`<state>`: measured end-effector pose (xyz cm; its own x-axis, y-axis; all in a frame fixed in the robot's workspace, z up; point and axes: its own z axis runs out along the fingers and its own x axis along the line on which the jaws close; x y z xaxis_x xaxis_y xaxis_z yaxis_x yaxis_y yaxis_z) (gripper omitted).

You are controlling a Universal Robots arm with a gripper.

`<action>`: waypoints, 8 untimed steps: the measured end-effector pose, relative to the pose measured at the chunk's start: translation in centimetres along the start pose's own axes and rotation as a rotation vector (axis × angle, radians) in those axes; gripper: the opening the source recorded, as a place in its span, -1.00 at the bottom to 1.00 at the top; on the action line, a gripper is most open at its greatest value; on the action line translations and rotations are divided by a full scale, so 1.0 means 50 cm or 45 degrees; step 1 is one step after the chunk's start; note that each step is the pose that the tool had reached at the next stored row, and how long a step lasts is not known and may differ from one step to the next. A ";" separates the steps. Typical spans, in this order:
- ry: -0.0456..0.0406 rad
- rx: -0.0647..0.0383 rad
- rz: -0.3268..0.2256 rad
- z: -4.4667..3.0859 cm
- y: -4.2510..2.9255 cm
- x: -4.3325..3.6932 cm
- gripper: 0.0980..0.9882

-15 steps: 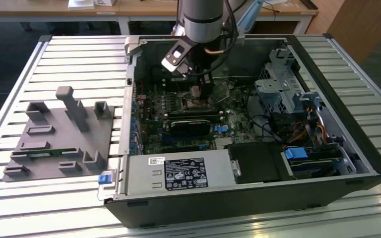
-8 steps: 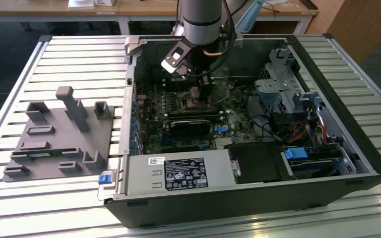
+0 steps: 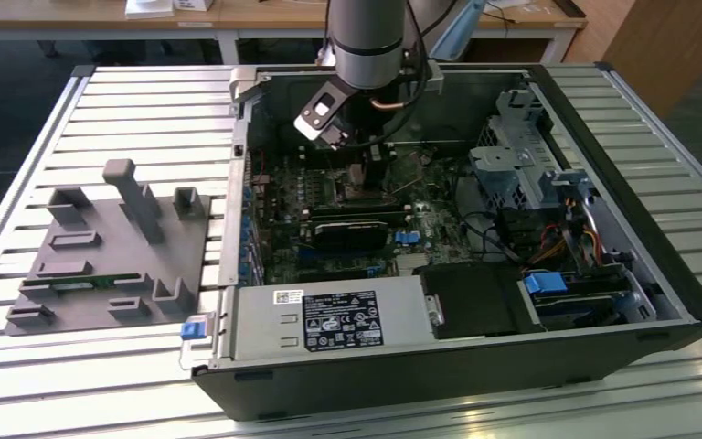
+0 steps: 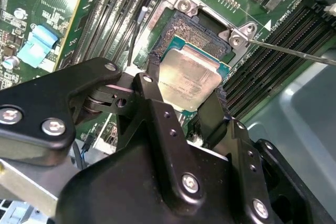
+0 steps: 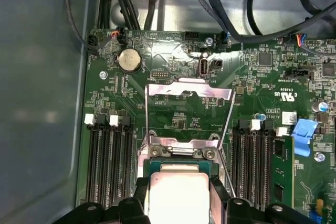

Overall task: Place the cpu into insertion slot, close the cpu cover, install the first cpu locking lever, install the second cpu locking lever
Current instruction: 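Place the cpu into insertion slot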

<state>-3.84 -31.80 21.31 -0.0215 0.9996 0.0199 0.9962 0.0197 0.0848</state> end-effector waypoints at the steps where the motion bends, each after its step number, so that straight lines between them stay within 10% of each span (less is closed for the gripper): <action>1: 0.000 0.000 0.001 0.002 0.000 0.000 0.00; 8: 0.000 0.000 0.002 0.012 -0.005 0.000 0.00</action>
<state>-4.03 -31.80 20.72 -0.0203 0.9996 0.0198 0.9962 0.0185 0.0848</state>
